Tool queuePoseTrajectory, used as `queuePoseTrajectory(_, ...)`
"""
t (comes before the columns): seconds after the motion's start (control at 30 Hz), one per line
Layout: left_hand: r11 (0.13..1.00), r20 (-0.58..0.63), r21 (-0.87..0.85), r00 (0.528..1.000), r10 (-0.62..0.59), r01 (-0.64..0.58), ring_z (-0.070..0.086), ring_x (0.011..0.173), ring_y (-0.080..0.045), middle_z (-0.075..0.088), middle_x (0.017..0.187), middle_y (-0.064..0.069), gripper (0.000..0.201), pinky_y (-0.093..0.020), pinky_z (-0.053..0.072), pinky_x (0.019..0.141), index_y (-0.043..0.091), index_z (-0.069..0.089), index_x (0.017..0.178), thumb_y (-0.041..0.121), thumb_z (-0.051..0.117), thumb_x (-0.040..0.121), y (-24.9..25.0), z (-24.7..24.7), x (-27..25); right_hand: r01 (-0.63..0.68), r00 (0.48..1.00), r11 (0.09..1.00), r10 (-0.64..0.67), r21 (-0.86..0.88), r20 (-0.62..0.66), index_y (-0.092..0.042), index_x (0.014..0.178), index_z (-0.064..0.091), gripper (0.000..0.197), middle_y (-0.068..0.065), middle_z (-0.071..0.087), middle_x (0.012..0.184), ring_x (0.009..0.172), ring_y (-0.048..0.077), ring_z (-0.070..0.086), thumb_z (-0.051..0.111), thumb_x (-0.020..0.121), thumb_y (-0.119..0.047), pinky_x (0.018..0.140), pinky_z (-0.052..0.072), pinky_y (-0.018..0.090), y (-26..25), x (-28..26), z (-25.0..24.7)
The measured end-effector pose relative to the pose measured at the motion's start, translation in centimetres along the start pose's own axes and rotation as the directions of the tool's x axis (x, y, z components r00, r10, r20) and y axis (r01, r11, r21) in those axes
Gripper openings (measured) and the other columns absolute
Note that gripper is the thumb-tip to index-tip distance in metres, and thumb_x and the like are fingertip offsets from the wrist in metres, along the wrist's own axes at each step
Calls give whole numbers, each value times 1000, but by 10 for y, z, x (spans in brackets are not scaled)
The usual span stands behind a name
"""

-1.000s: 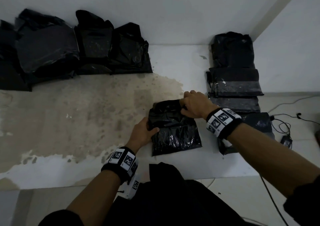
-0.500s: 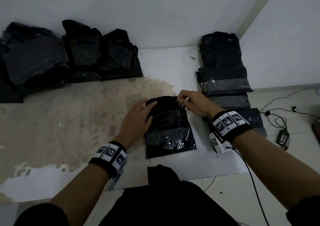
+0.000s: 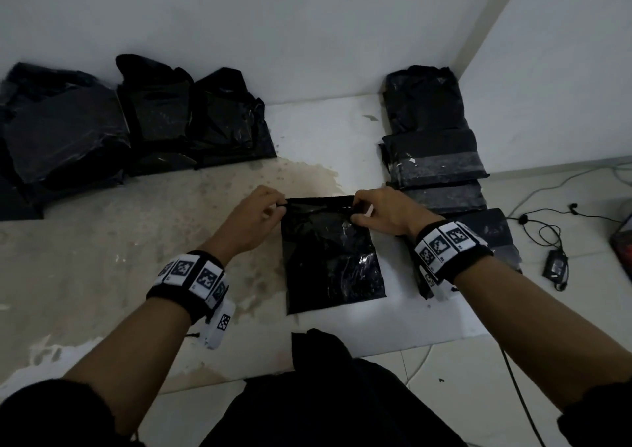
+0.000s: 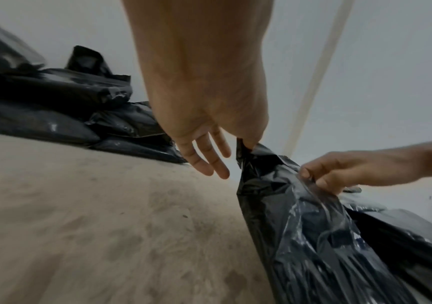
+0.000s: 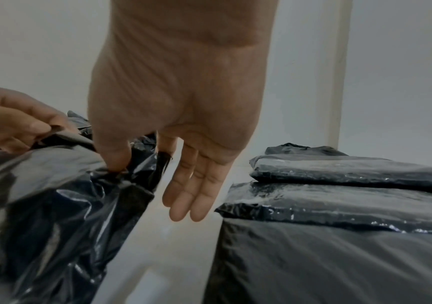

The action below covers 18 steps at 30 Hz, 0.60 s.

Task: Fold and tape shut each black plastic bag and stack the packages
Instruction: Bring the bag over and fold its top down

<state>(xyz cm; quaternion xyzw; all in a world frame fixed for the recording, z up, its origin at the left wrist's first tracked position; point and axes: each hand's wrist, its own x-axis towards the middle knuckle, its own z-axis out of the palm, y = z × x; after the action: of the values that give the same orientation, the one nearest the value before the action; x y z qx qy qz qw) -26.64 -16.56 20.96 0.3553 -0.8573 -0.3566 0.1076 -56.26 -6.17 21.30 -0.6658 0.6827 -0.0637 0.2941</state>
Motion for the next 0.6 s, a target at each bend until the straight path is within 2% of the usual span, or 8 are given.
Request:
queuePoseTrajectory(0.07,996,-16,-58,998,-61,60,62,89,-12,61,104,-1,11,-16,46,77,15,61,102,19,52,104,-2,-4,-10,28,999,999,-29,-41,-29,-18,108,65,21,2,73,99,86,25,68,61,98,-36,79,56,39,1,0,-3)
queuePoseTrajectory(0.17,971,-9,-173,985,-170,166,64,81,6,66,90,-1,19,-14,47,71,11,59,92,17,48,106,-2,-5,-18,13,998,1000,-14,-17,-67,-12,102,67,15,7,73,95,87,27,68,58,101,-25,78,55,40,-1,3,-10)
queuePoseTrajectory(0.2,940,-3,-281,979,-203,193,65,83,2,66,92,-4,21,-21,51,76,8,57,92,17,45,107,-2,-4,-18,1,998,999,2,42,-70,-11,100,68,15,7,73,93,85,25,69,59,101,-23,79,57,42,-4,5,-12)
queuePoseTrajectory(0.27,810,26,-527,958,-287,257,67,92,-22,61,100,-15,25,-38,55,87,3,50,92,16,38,109,2,-3,-15,-58,996,965,74,257,-56,-11,96,70,14,9,73,92,81,21,73,58,100,-18,78,61,42,-10,7,-16)
queuePoseTrajectory(0.33,676,55,-671,929,-365,305,63,90,-28,55,99,-15,26,-44,56,89,10,44,87,19,37,110,8,-1,-12,-98,990,895,131,435,-46,-9,93,71,14,11,73,93,85,23,74,59,99,-13,76,63,38,-16,8,-20)
queuePoseTrajectory(0.4,703,37,-645,931,-364,300,64,88,-19,59,99,-8,19,-41,58,83,14,43,90,22,47,107,12,2,-11,-91,987,865,143,493,-68,-8,88,71,13,8,73,90,88,24,73,62,97,-12,79,63,41,-19,8,-23)
queuePoseTrajectory(0.5,789,-20,-559,947,-322,257,63,84,-21,60,97,-8,18,-51,57,77,20,42,92,18,56,103,6,4,-9,-64,980,826,157,560,-120,-10,84,67,11,2,71,86,91,29,71,65,94,-10,81,62,43,-21,7,-23)
queuePoseTrajectory(0.6,795,-68,-548,933,-353,261,58,79,-19,57,96,-6,22,-50,55,74,26,41,90,16,58,102,3,1,-8,-30,967,739,192,673,-167,-6,93,60,5,17,73,90,87,24,73,63,96,-7,80,60,39,-20,6,-23)
